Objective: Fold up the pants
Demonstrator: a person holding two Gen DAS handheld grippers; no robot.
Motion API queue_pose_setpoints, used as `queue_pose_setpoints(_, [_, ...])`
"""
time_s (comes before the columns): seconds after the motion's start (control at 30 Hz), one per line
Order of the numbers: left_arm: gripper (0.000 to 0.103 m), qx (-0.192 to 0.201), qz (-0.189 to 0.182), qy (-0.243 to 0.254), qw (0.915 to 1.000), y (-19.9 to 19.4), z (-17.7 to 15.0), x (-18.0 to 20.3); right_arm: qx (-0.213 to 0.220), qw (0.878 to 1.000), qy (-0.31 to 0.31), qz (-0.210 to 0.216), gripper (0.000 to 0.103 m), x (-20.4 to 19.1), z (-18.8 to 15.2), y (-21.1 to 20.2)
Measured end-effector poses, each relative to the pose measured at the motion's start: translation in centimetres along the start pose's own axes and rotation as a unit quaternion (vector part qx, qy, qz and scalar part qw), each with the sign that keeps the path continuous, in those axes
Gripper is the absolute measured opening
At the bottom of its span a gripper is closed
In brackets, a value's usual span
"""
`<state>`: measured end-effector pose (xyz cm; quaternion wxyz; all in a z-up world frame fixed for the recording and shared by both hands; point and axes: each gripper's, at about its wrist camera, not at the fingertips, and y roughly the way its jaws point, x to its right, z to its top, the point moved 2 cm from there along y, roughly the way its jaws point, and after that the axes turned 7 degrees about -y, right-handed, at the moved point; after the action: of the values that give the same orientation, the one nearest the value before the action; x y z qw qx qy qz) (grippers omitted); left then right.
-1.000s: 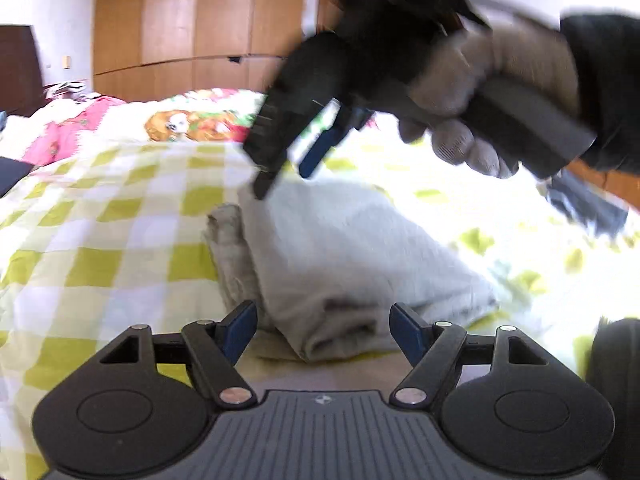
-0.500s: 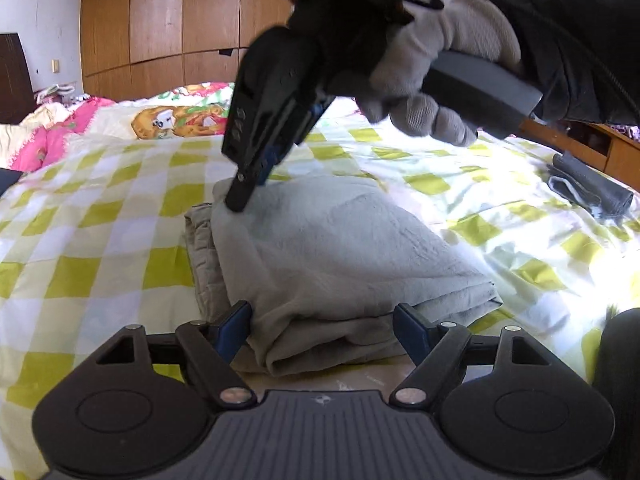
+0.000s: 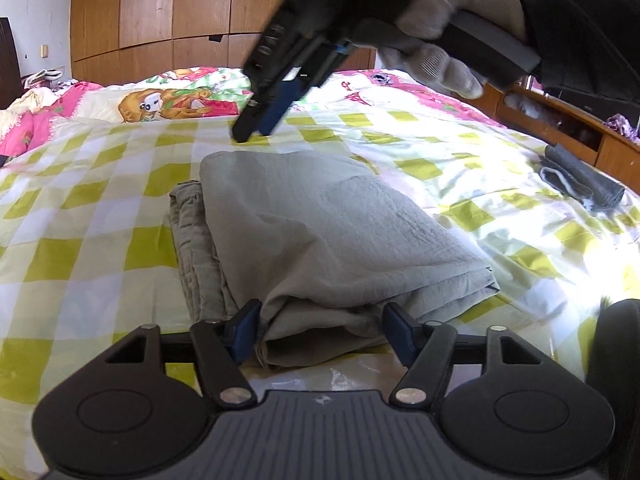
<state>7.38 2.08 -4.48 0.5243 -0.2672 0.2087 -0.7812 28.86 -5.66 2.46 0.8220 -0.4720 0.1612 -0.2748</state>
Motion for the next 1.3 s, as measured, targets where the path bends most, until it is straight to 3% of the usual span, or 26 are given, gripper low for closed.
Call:
queue_pose_setpoints(0.1, [0.082, 0.001, 0.005, 0.012, 0.9999, -0.1, -0.2, 0.4, -0.015, 0.995, -0.071, -0.062, 0.031, 0.1, -0.8, 0.0])
queue_pose_setpoints(0.17, [0.082, 0.001, 0.011, 0.024, 0.9996, 0.0, -0.5, 0.7, -0.030, 0.987, -0.133, -0.081, 0.031, -0.6, -1.2, 0.1])
queue_pose_setpoints(0.43, [0.086, 0.000, 0.003, 0.036, 0.9993, 0.3, -0.8, 1.0, -0.082, 0.946, -0.313, -0.005, 0.034, -4.9, -2.0, 1.8])
queue_pose_setpoints(0.7, [0.091, -0.002, 0.001, 0.062, 0.9981, 0.8, -1.4, 1.6, -0.117, 0.922, -0.363, 0.058, 0.035, -5.7, -1.2, 3.7])
queue_pose_setpoints(0.8, [0.092, -0.003, -0.004, 0.060, 0.9982, 0.9, -1.3, 1.5, -0.111, 0.931, -0.343, 0.059, 0.030, -6.0, -1.0, 3.9])
queue_pose_setpoints(0.87, [0.092, -0.003, -0.006, 0.058, 0.9983, 0.9, -1.3, 1.4, -0.107, 0.937, -0.328, 0.048, 0.000, -6.5, -1.0, 4.2])
queue_pose_setpoints(1.1, [0.092, 0.000, -0.005, 0.063, 0.9980, 0.7, -1.4, 1.4, -0.048, 0.982, -0.183, 0.007, 0.000, -4.4, 0.9, 1.3])
queue_pose_setpoints(1.3, [0.092, 0.001, 0.003, 0.076, 0.9971, 0.9, -1.6, 1.8, -0.015, 0.989, -0.138, -0.049, 0.000, -2.4, 2.4, 0.6])
